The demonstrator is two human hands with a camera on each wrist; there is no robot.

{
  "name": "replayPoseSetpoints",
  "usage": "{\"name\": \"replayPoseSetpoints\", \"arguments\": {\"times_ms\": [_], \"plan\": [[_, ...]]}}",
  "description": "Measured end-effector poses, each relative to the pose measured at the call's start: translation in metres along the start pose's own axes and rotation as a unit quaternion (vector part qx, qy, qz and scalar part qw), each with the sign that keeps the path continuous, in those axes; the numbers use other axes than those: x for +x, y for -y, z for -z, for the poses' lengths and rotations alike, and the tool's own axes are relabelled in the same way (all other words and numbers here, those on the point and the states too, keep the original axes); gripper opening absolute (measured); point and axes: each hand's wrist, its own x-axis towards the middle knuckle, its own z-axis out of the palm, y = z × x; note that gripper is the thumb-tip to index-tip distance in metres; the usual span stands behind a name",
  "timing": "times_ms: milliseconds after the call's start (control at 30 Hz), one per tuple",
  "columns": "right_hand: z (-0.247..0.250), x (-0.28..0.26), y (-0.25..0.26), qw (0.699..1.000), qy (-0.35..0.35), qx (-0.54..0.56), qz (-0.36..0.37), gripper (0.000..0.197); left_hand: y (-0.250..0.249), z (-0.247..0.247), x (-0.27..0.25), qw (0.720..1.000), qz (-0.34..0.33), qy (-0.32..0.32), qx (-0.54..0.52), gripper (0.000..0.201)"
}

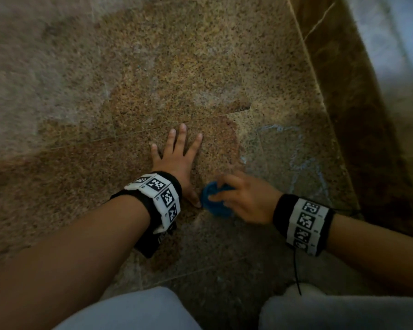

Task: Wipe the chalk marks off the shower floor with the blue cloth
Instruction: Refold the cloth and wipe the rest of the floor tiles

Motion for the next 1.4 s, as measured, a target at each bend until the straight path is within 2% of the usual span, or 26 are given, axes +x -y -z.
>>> {"name": "replayPoseSetpoints", "arguments": {"times_ms": [100, 167, 200, 267, 367, 467, 533, 600, 667, 733, 800, 900, 933, 1000, 1067, 1100, 1133, 1167, 1233, 1300, 1333, 1400], "plan": [[0.009, 0.009, -0.02, 0.997, -0.054, -0.011, -0.057, 0.027, 0.002, 0.0, 0.001, 1.0, -0.001, -0.001, -0.001, 0.153], [0.003, 0.012, -0.014, 0.991, -0.093, -0.035, -0.084, 0.029, 0.003, -0.001, 0.001, 1.0, -0.003, -0.003, -0.002, 0.153], [-0.004, 0.013, -0.005, 0.992, -0.089, -0.035, -0.083, 0.031, 0.003, -0.002, 0.002, 1.0, -0.003, -0.004, -0.002, 0.153], [-0.014, 0.01, 0.017, 0.997, -0.061, -0.012, -0.036, 0.035, 0.004, -0.003, 0.002, 1.0, -0.002, -0.007, -0.001, 0.149], [-0.003, 0.009, 0.009, 1.0, -0.018, 0.001, -0.005, 0.031, 0.004, -0.003, 0.001, 1.0, -0.004, -0.003, -0.004, 0.149], [0.014, 0.011, -0.023, 0.988, -0.103, -0.008, -0.114, 0.029, 0.003, -0.001, 0.0, 1.0, -0.007, 0.002, -0.009, 0.154], [0.012, 0.009, -0.018, 0.981, -0.133, -0.014, -0.139, 0.031, 0.002, 0.001, 0.0, 1.0, -0.007, 0.002, -0.01, 0.155], [-0.001, 0.004, 0.004, 0.992, -0.099, -0.011, -0.073, 0.031, 0.002, 0.001, -0.001, 1.0, -0.006, -0.002, -0.011, 0.153], [-0.011, -0.008, 0.022, 0.999, -0.011, 0.025, 0.04, 0.034, 0.002, 0.001, -0.001, 1.0, -0.005, -0.002, -0.01, 0.153], [-0.009, -0.013, 0.02, 0.994, 0.049, 0.024, 0.1, 0.037, 0.002, 0.001, -0.001, 1.0, -0.005, -0.001, -0.007, 0.154], [-0.004, -0.01, 0.003, 0.997, 0.035, -0.002, 0.067, 0.036, 0.002, 0.001, -0.001, 1.0, -0.005, -0.002, -0.005, 0.154], [0.002, -0.006, -0.01, 0.993, -0.088, 0.004, -0.083, 0.029, 0.002, 0.001, -0.001, 1.0, -0.005, -0.003, -0.009, 0.154], [-0.001, -0.007, -0.005, 0.99, -0.104, -0.003, -0.097, 0.027, 0.002, 0.001, -0.001, 1.0, -0.005, -0.003, -0.009, 0.154], [-0.014, -0.015, 0.013, 0.997, -0.064, -0.002, -0.041, 0.03, 0.002, 0.001, -0.001, 1.0, -0.009, -0.003, -0.007, 0.154], [-0.024, -0.025, 0.03, 0.997, 0.027, 0.023, 0.064, 0.033, 0.004, 0.001, -0.002, 1.0, -0.017, -0.002, -0.005, 0.153], [-0.02, -0.023, 0.031, 0.994, 0.052, 0.022, 0.093, 0.032, 0.007, 0.001, -0.002, 1.0, -0.023, -0.002, -0.004, 0.152], [-0.016, -0.019, 0.027, 0.994, 0.057, 0.025, 0.091, 0.028, 0.01, 0.001, -0.004, 1.0, -0.031, -0.003, 0.0, 0.15], [-0.009, -0.013, 0.022, 0.997, 0.036, 0.039, 0.058, 0.029, 0.015, -0.001, -0.005, 0.999, -0.042, -0.005, 0.01, 0.149], [0.003, 0.0, 0.007, 0.996, -0.037, 0.046, -0.066, 0.04, 0.023, -0.008, -0.009, 0.997, -0.059, -0.006, 0.051, 0.15], [0.007, 0.009, 0.0, 0.986, -0.08, 0.032, -0.145, 0.034, 0.027, -0.018, -0.014, 0.994, -0.064, -0.007, 0.087, 0.152], [0.005, 0.013, 0.003, 0.985, -0.089, 0.017, -0.146, 0.036, 0.027, -0.022, -0.014, 0.993, -0.065, -0.008, 0.093, 0.152], [-0.011, 0.01, 0.018, 0.996, -0.06, -0.005, -0.059, 0.037, 0.028, -0.025, -0.014, 0.993, -0.068, -0.013, 0.096, 0.153]]}}
